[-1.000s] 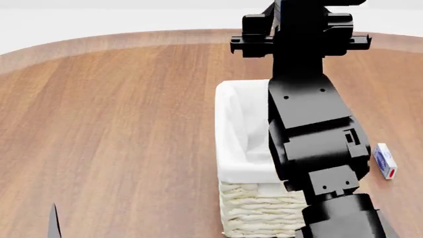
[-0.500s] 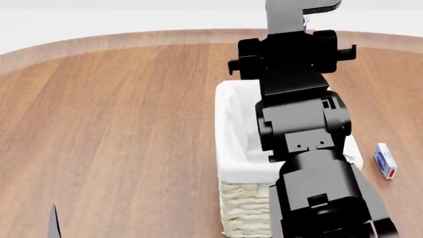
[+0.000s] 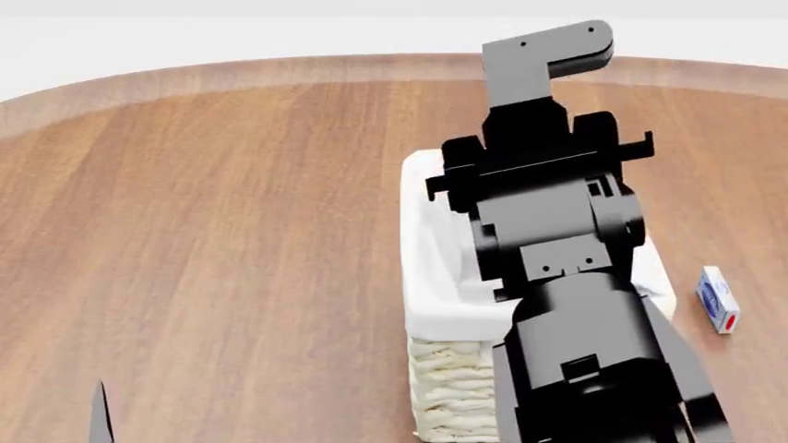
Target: Pick up the alphabet soup and put it in the basket.
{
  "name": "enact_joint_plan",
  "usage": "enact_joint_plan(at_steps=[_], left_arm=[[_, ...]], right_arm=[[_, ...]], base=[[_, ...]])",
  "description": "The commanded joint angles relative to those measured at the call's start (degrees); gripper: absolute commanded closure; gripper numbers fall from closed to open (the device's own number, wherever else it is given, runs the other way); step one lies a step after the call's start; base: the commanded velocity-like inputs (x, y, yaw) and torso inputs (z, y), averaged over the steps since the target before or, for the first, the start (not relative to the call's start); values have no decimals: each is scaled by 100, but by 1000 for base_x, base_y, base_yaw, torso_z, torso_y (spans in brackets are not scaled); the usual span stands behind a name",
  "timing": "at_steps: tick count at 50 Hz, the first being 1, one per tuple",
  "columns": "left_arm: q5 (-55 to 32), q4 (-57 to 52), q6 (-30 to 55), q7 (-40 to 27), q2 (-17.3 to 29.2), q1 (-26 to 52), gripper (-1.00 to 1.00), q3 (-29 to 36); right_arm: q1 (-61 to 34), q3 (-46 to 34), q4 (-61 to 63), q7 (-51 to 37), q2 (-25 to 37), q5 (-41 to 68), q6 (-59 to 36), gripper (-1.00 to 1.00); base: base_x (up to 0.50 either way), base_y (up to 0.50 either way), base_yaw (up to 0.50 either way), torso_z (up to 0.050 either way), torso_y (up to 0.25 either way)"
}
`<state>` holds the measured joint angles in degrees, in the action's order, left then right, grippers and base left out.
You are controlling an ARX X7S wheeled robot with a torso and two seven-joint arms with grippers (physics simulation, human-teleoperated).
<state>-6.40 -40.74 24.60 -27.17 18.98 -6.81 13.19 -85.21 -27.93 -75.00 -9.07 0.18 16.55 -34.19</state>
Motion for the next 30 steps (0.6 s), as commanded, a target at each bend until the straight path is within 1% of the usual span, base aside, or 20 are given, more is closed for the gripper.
enact_joint_plan(at_steps=[1,6,16,18,24,30], left_arm=[[-32,24,-20,-12,15,2,-100,0],[-32,66,-53,-17,12,4,-100,21],[-34,124,-76,-26,16,22,-100,56],[-44,113,-61,-31,20,25,-100,50],[-52,122,-65,-38,25,32,-100,62],[-62,132,-72,-48,33,31,-100,64]], right_arm=[[5,-623,2,115,-16,207,-360,100],[106,-373,2,146,-16,-23,-416,100],[295,408,2,187,-15,-457,-406,100],[332,420,2,209,-15,-483,-389,100],[452,-54,2,328,-16,-217,-287,100],[514,-216,2,351,-16,-64,-260,100]], base=[[0,0,0,0,0],[0,0,0,0,2],[0,0,0,0,0],[0,0,0,8,0],[0,0,0,0,2],[0,0,0,0,0]])
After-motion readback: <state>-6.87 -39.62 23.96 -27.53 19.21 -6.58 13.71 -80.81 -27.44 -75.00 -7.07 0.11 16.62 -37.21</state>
